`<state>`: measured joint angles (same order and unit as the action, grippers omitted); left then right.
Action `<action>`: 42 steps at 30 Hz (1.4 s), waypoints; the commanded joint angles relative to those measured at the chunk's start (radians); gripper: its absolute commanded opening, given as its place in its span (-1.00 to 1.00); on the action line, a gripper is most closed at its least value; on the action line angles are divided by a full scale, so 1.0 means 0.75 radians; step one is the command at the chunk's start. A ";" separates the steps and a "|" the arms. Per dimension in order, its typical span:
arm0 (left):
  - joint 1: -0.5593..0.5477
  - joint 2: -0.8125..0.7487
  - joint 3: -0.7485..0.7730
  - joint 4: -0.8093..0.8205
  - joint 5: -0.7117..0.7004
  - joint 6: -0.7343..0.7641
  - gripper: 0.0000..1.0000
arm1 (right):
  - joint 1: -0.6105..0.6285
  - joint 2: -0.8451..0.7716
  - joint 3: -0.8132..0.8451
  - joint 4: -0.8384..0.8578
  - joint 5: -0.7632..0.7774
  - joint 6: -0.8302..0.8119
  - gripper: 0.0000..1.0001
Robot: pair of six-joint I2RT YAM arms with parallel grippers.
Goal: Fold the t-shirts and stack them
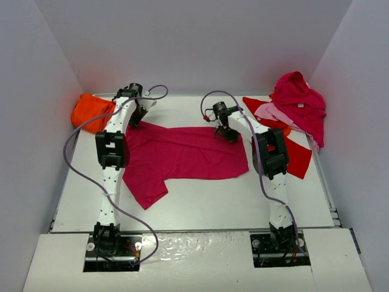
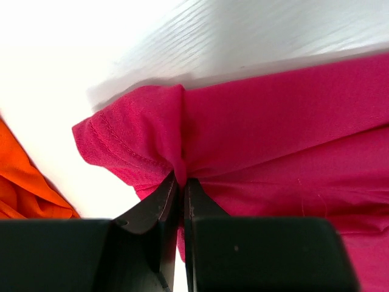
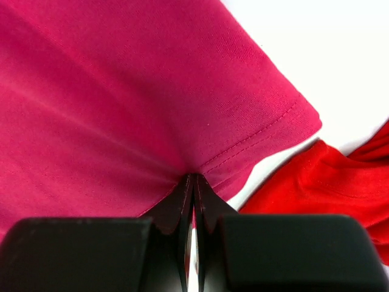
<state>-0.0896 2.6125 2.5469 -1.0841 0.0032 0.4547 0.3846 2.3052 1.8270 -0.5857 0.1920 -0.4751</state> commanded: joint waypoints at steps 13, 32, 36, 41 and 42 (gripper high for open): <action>0.067 -0.137 -0.001 0.038 -0.070 -0.044 -1.00 | 0.023 0.025 -0.100 -0.108 0.092 -0.007 -1.00; 0.333 -0.195 0.143 -0.021 -0.073 -0.106 -0.89 | -0.145 0.060 -0.254 -0.084 0.286 0.010 -1.00; 0.343 -0.225 0.123 -0.026 -0.034 -0.119 -0.39 | -0.140 0.043 -0.265 -0.057 0.291 0.024 -1.00; 0.320 -0.253 0.104 -0.023 -0.003 -0.130 -0.05 | -0.129 -0.029 -0.179 -0.057 0.308 0.029 -1.00; 0.317 -0.259 0.108 -0.025 0.011 -0.134 0.11 | -0.123 -0.032 -0.162 -0.054 0.324 0.027 -1.00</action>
<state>0.1867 2.5439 2.5988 -1.0966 -0.0066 0.3756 0.2764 2.2978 1.6773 -0.5938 0.5426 -0.4958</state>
